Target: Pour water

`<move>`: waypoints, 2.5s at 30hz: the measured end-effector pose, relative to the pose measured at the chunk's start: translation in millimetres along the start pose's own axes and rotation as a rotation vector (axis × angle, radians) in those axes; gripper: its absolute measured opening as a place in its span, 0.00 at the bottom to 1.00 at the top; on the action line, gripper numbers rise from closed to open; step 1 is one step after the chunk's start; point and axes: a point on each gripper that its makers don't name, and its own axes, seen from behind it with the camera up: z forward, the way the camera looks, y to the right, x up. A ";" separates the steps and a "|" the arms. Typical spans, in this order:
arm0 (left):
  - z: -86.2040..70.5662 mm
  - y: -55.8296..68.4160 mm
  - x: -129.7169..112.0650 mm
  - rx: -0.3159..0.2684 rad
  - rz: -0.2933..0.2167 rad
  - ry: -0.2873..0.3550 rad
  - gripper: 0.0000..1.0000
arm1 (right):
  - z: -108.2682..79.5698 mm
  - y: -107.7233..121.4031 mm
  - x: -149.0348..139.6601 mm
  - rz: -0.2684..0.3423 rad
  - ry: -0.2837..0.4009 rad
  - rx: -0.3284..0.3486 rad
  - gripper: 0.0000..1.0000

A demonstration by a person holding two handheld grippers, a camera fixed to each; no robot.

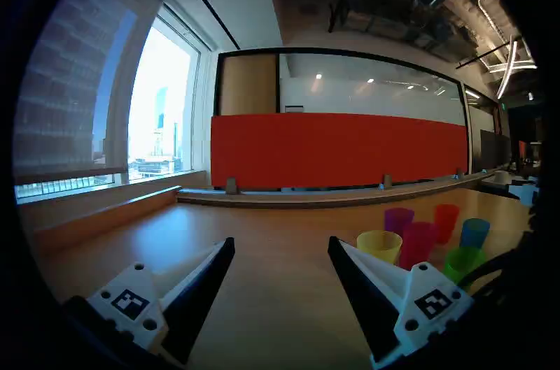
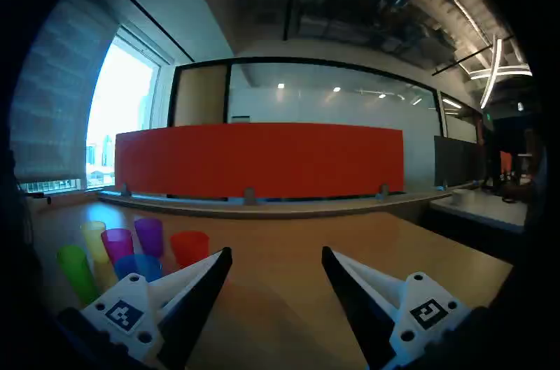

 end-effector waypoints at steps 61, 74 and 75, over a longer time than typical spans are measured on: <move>49.4 37.7 189.8 -0.235 -0.009 -0.047 1.00 | 26.2 -24.4 216.3 -0.035 -0.021 0.131 1.00; 38.0 80.0 195.6 -0.444 0.032 -0.065 1.00 | 21.4 -61.5 218.9 -0.083 -0.024 0.364 1.00; 36.3 83.5 197.3 -0.461 0.031 -0.064 1.00 | 20.6 -65.3 218.9 -0.089 -0.027 0.386 1.00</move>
